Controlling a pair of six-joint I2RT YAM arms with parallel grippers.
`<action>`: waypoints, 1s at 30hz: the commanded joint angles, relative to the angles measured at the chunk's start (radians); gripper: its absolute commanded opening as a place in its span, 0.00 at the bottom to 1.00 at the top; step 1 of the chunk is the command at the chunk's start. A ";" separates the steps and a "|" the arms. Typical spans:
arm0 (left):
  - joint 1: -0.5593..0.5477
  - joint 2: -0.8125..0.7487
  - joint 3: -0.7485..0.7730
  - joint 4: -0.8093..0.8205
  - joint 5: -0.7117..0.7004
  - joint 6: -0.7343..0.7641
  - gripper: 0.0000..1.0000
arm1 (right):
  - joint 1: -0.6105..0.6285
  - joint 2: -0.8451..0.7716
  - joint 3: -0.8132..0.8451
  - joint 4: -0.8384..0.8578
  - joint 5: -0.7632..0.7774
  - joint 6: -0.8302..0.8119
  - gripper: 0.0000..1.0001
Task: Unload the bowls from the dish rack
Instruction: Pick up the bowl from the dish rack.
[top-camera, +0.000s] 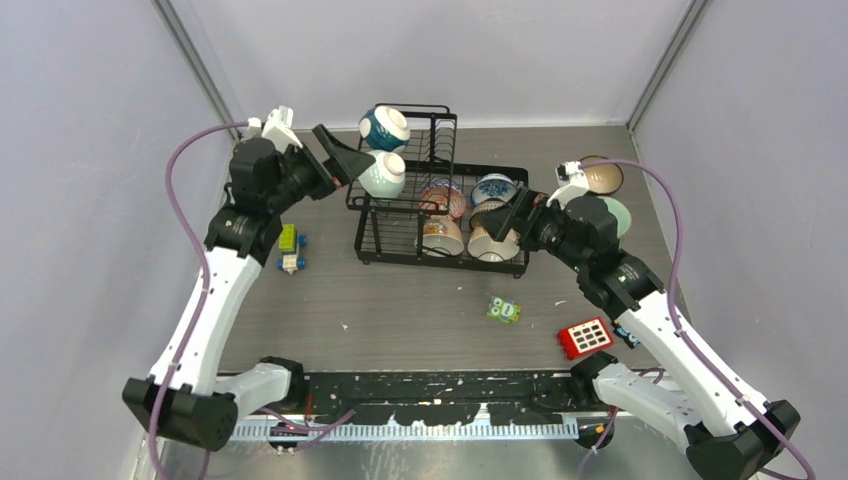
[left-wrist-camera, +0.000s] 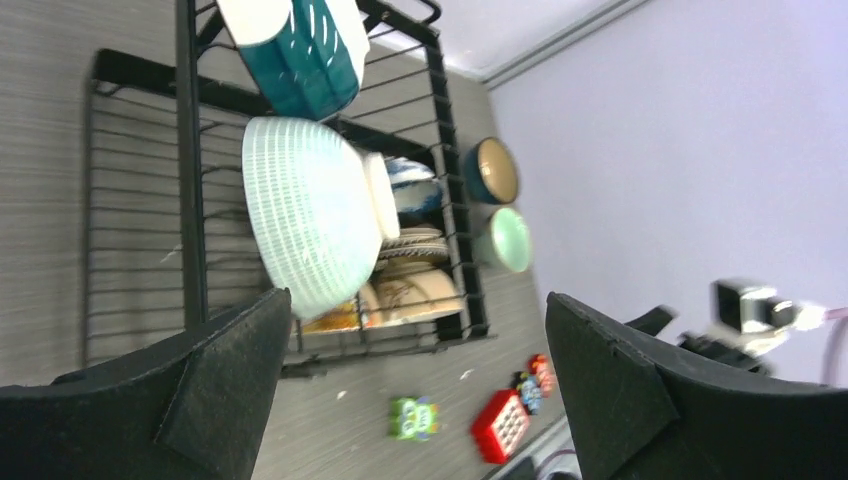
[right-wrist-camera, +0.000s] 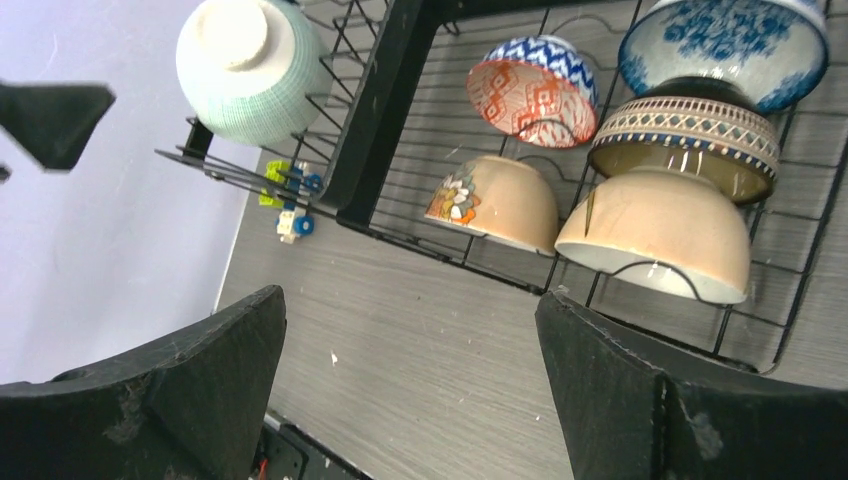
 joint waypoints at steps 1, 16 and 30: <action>0.126 0.069 -0.048 0.314 0.367 -0.265 1.00 | 0.004 -0.021 -0.047 0.068 -0.080 0.036 0.98; 0.235 0.169 -0.084 0.338 0.454 -0.287 0.84 | 0.004 -0.070 -0.113 0.130 -0.108 0.082 0.97; 0.249 0.211 -0.142 0.396 0.488 -0.312 0.80 | 0.003 -0.061 -0.099 0.140 -0.107 0.086 0.97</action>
